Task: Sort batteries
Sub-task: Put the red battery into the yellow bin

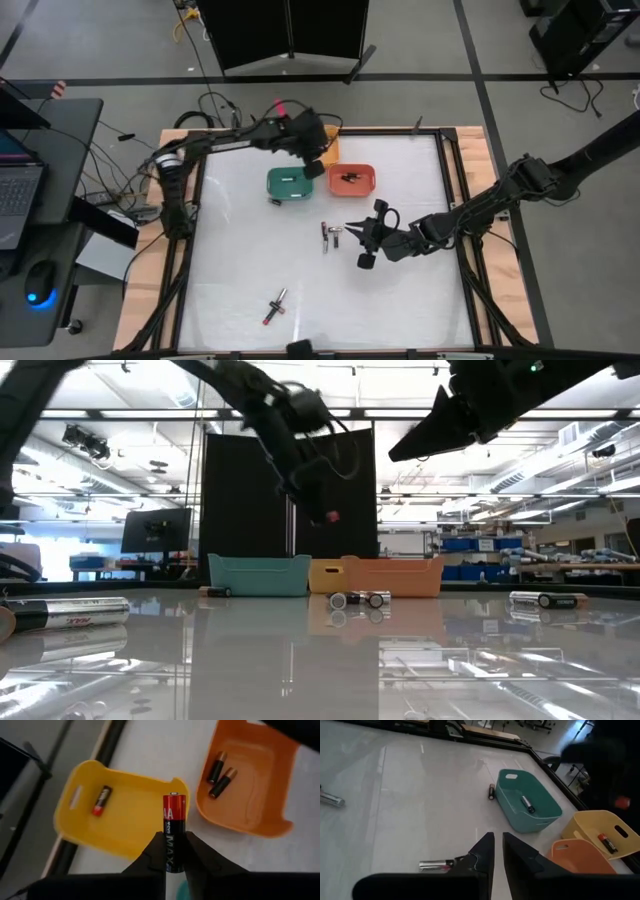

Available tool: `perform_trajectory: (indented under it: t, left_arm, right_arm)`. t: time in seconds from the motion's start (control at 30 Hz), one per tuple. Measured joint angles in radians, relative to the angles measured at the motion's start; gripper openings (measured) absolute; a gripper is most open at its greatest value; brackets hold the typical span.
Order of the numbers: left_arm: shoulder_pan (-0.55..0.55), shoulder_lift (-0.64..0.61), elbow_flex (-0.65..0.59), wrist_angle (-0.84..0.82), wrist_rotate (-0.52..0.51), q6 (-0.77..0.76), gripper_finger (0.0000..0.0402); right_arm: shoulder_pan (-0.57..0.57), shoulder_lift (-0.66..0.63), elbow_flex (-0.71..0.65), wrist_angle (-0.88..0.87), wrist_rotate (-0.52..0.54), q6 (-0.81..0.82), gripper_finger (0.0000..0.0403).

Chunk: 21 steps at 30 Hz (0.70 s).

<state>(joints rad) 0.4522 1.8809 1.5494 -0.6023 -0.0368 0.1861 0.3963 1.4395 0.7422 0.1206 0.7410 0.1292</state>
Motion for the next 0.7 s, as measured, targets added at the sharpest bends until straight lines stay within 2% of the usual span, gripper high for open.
perform_trajectory:
  t: [0.33, 0.7]
  left_arm:
    - [0.048, 0.239, 0.212, -0.094, 0.039, 0.062, 0.0044]
    - [0.085, 0.288, 0.228, -0.092, 0.080, 0.061, 0.0044]
  right_arm:
    - [0.018, 0.000, 0.000, -0.012, 0.002, 0.006, 0.0048]
    - [0.014, 0.000, 0.000, -0.012, 0.002, 0.003, 0.0044]
